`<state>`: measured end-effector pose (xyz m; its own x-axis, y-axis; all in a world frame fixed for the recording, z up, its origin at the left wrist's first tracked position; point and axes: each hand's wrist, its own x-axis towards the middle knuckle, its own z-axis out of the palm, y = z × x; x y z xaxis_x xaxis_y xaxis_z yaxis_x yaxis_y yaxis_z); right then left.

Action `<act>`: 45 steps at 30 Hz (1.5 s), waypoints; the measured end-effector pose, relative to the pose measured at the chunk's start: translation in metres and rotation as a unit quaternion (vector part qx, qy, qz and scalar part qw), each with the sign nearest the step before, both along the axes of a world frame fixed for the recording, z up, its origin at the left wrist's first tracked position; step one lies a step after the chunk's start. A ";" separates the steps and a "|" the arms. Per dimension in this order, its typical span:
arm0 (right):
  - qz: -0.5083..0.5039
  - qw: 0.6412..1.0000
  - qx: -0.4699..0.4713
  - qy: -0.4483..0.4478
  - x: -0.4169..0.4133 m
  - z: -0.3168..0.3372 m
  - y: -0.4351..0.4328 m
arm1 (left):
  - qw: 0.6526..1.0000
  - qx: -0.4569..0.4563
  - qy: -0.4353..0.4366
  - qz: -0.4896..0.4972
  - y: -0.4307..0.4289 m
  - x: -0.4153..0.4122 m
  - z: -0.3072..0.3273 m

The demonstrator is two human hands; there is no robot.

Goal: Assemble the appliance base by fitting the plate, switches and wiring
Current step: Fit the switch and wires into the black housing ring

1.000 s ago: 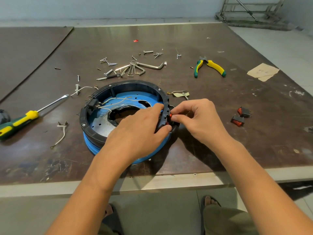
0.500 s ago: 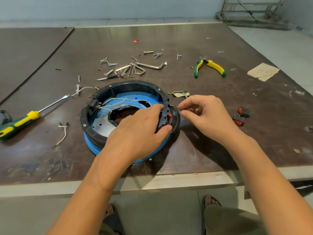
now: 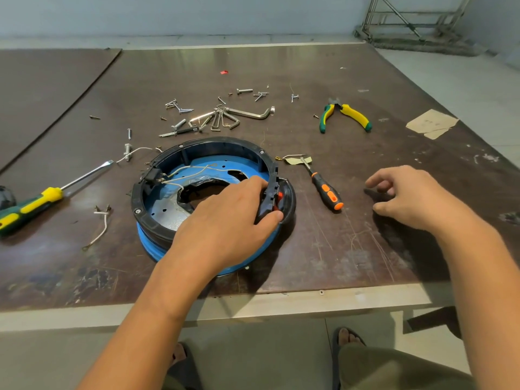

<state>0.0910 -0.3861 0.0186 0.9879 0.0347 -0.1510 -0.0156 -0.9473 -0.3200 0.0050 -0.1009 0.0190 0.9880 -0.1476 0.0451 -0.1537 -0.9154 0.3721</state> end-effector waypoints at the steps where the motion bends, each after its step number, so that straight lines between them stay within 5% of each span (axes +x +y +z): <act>1: 0.001 1.000 0.011 -0.002 0.000 -0.001 -0.001 | 1.000 0.000 0.002 0.002 0.000 0.000 0.000; 12: 0.082 0.966 0.229 -0.092 -0.006 -0.002 0.025 | 1.000 0.002 0.021 0.013 -0.001 0.001 0.001; 19: 0.139 0.850 0.501 -0.082 -0.019 0.006 0.047 | 1.000 -0.004 0.023 0.015 0.000 0.001 0.000; 30: 0.210 0.810 0.547 -0.035 -0.015 -0.005 0.065 | 0.997 -0.059 0.053 -0.005 0.002 0.001 0.002; 37: 0.199 0.868 0.452 -0.050 -0.019 -0.008 0.074 | 0.996 -0.068 0.059 -0.013 0.002 0.001 0.001; 45: 0.204 0.877 0.429 -0.073 -0.023 -0.010 0.084 | 0.997 -0.051 0.036 -0.047 0.002 0.002 -0.001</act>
